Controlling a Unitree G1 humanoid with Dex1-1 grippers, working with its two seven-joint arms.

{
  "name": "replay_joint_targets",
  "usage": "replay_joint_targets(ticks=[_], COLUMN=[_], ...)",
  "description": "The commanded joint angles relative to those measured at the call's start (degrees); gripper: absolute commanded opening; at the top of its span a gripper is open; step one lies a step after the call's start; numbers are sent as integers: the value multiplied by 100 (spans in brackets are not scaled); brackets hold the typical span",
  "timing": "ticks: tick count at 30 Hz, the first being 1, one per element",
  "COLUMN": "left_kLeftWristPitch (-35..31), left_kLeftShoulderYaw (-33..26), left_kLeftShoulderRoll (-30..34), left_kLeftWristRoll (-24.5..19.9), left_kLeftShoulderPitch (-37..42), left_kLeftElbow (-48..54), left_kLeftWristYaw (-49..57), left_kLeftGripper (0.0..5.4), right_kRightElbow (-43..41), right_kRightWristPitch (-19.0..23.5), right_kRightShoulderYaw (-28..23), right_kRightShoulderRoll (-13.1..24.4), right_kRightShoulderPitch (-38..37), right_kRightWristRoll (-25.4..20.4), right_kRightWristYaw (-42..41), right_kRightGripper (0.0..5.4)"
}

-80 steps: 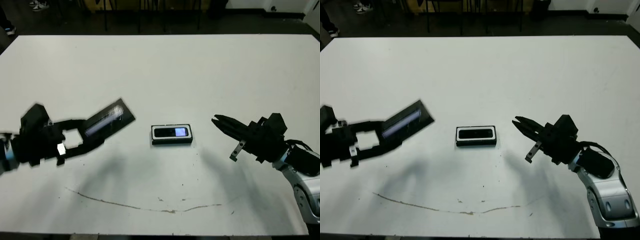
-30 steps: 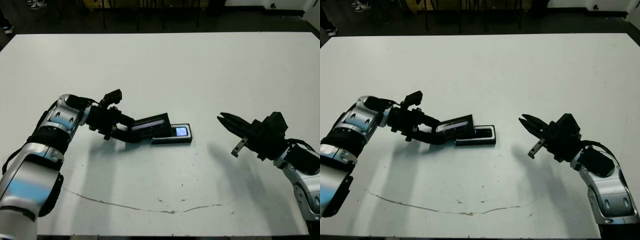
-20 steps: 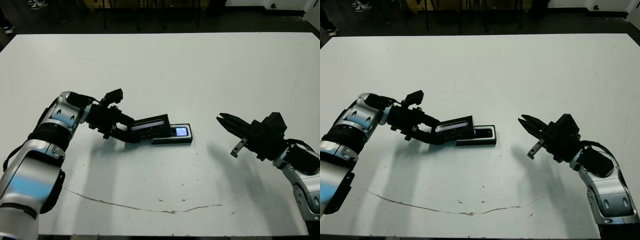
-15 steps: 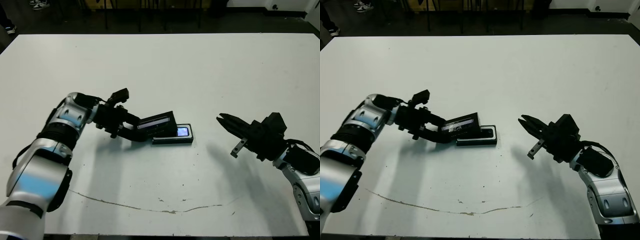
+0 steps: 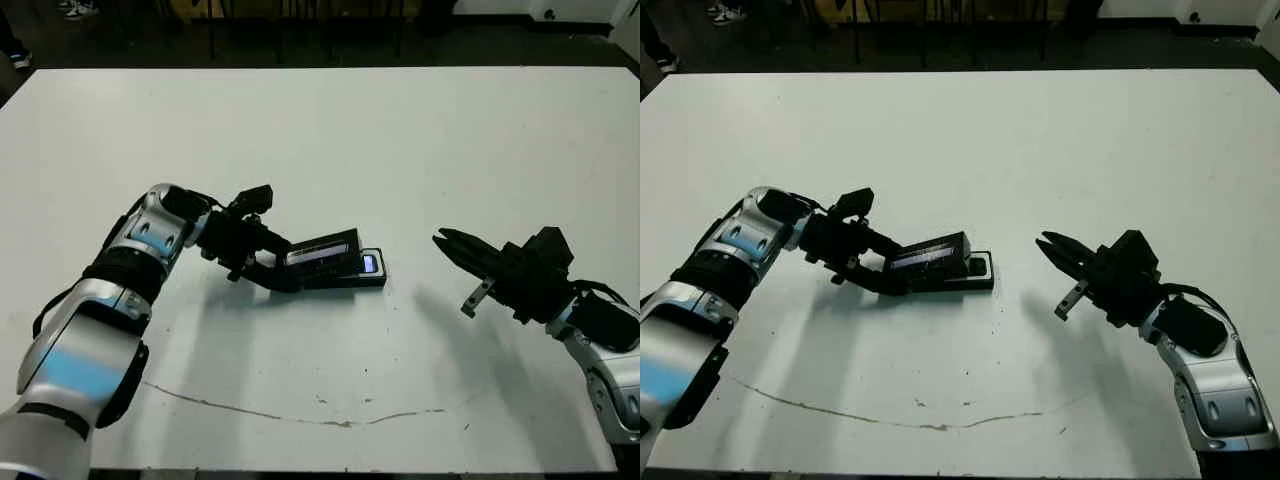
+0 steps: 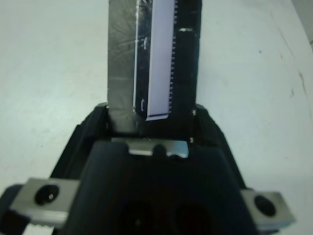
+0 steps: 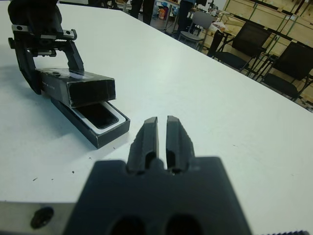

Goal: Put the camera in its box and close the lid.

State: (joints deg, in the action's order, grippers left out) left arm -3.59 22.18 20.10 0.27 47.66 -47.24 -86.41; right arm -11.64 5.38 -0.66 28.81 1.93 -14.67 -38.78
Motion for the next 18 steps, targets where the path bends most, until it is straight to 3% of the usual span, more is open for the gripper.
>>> replay_joint_targets(ticks=[1,4,10,18], left_kLeftWristPitch=[-292,-656,-611,-591], left_kLeftShoulderYaw=[247,223,-11,108], left_kLeftShoulderRoll=[170,146,-58,-403], left_kLeftWristRoll=[220,133,76,190], left_kLeftShoulderPitch=[-386,-406,-577,-939], left_kLeftElbow=[170,233,187,597], left_kLeftWristYaw=[-232,-240,481,1377], left_kLeftGripper=[266,266,266,266], right_kRightElbow=[59,24,55,38], right_kRightWristPitch=[69,98,101,75], right_kRightShoulderYaw=[12,32,7,18], right_kRightShoulderRoll=[12,26,15,23], right_kRightShoulderPitch=[-50,-46,-32,-40], right_kRightWristRoll=[20,75,9,45], right_kRightWristYaw=[-20,17,-25,7], right_kRightGripper=[0,0,0,0])
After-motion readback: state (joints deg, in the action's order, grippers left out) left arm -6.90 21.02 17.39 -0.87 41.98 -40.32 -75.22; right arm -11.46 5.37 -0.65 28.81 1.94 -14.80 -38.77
